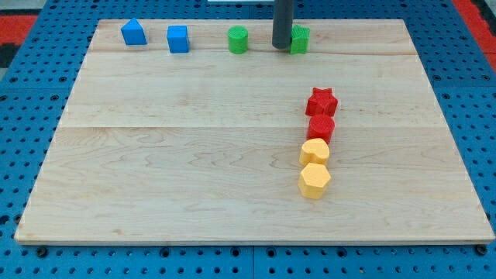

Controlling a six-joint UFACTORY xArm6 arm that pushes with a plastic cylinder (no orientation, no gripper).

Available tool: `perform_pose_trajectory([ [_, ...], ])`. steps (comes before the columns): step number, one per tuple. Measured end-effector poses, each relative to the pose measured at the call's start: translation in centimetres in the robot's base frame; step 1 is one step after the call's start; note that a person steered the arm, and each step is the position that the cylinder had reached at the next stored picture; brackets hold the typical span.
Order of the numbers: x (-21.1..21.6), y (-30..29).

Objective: Drag the green circle to the left side

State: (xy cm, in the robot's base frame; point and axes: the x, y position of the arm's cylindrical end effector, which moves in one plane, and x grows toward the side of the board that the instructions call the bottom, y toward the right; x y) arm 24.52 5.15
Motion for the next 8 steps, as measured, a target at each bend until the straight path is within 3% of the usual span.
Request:
perform_pose_trajectory([
  [1, -1.5, -2.3],
  [2, -0.2, -5.7],
  [3, 2.3, -5.7],
  [4, 7.5, -6.4],
  [5, 8.7, -6.6],
  [6, 7.5, 2.8],
  [7, 2.4, 12.1],
  [8, -3.5, 12.7],
])
